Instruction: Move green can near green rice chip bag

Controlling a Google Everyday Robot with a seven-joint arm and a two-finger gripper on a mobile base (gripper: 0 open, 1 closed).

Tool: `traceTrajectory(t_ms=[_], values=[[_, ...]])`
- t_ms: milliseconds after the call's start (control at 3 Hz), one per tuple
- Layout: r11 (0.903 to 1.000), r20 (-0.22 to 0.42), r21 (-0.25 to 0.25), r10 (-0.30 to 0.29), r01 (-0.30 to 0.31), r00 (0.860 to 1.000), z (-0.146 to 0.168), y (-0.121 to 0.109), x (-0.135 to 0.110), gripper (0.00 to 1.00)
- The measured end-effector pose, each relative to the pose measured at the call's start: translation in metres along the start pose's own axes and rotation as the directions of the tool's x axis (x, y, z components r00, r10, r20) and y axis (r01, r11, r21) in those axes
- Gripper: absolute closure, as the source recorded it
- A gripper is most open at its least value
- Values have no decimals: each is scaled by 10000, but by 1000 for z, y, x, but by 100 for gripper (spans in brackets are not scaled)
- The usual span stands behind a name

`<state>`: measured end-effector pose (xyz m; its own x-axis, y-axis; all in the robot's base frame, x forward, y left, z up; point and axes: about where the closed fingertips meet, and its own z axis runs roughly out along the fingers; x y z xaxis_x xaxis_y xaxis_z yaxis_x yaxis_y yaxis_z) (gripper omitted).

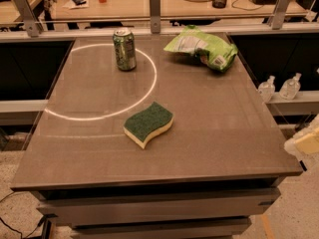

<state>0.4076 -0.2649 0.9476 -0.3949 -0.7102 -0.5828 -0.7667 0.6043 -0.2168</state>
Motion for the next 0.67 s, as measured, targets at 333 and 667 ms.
traceTrajectory(t_ms=[333,667], values=[[9961,1450,-14,876,-883,9856,24,-1,43,0],[9840,3406,-1109,1695,-1395,9248,45,14,57,0]])
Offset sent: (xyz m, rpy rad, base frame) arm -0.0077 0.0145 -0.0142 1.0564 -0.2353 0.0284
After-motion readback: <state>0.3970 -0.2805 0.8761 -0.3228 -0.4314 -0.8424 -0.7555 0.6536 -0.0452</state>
